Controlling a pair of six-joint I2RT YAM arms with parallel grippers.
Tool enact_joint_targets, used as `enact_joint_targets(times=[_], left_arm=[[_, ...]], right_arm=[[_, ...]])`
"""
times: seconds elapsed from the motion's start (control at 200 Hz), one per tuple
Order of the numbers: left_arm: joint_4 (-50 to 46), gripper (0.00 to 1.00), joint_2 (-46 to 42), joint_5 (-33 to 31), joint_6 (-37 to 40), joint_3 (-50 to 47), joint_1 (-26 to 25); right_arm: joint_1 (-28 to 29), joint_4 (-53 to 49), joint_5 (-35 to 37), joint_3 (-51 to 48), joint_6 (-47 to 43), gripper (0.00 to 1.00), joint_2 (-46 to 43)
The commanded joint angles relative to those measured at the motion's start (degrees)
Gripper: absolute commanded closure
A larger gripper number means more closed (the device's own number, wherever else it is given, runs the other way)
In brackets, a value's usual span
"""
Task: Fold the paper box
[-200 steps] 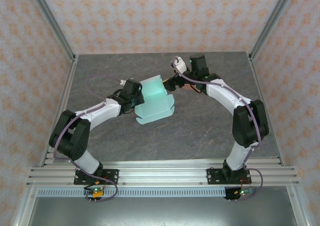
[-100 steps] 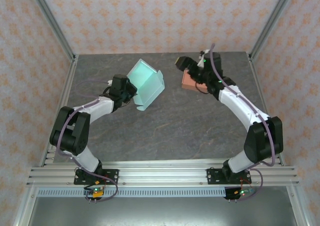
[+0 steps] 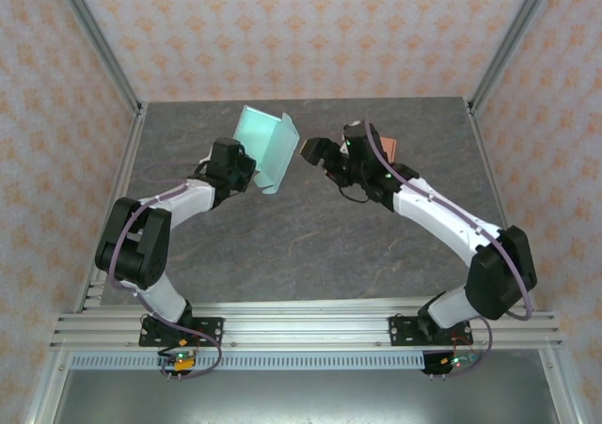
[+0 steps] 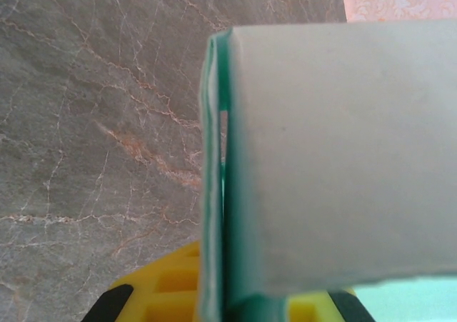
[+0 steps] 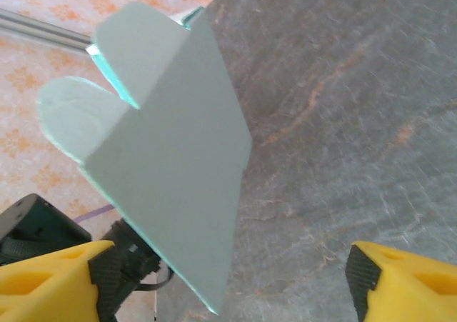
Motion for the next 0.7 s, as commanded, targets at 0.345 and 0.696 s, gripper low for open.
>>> enact_joint_targets(times=[0.345,0.696], left_arm=[[-1.70,1.00,-5.59,-8.50,-4.38,-0.07,-0.44],[0.14,0.61,-4.24,-8.06,-8.20,1.98,-1.98]], right_arm=[[3.26,-12.51,-4.83,21.18,-2.29,0.42,16.88],[3.59,-26.42,0.14,35.29,-10.51,1.00,26.01]])
